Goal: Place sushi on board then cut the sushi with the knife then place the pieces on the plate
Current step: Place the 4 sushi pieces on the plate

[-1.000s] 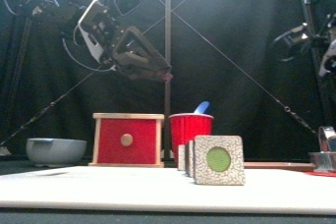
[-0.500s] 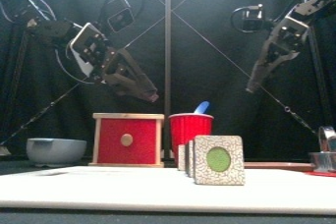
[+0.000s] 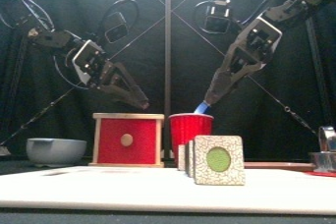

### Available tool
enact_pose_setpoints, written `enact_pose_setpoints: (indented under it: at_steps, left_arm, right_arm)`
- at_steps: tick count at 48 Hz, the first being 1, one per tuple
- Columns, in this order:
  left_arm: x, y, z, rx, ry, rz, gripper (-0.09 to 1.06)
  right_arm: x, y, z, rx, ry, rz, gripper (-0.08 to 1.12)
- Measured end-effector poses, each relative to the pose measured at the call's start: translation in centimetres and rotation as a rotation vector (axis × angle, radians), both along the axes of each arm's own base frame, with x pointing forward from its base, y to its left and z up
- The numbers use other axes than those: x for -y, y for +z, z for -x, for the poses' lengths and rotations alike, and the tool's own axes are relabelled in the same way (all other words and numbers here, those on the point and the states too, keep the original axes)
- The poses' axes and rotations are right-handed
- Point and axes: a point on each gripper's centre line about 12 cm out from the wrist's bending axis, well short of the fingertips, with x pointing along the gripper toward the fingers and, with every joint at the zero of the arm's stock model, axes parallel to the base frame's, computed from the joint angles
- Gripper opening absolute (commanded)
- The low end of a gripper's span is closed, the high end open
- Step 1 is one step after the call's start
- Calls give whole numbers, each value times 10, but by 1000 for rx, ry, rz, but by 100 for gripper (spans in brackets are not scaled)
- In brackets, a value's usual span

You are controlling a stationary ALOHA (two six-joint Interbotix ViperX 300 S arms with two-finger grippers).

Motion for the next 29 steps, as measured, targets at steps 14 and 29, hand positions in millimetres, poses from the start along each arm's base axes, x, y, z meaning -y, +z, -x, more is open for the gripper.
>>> enact_pose_setpoints:
  at_steps: [14, 29]
  left_arm:
    - [1, -6, 5, -20, -3, 1, 73]
    - [2, -13, 5, -38, -5, 3, 73]
  right_arm:
    - [1, -19, -23, -43, -2, -4, 90]
    - [3, -43, -39, -113, -11, -17, 90]
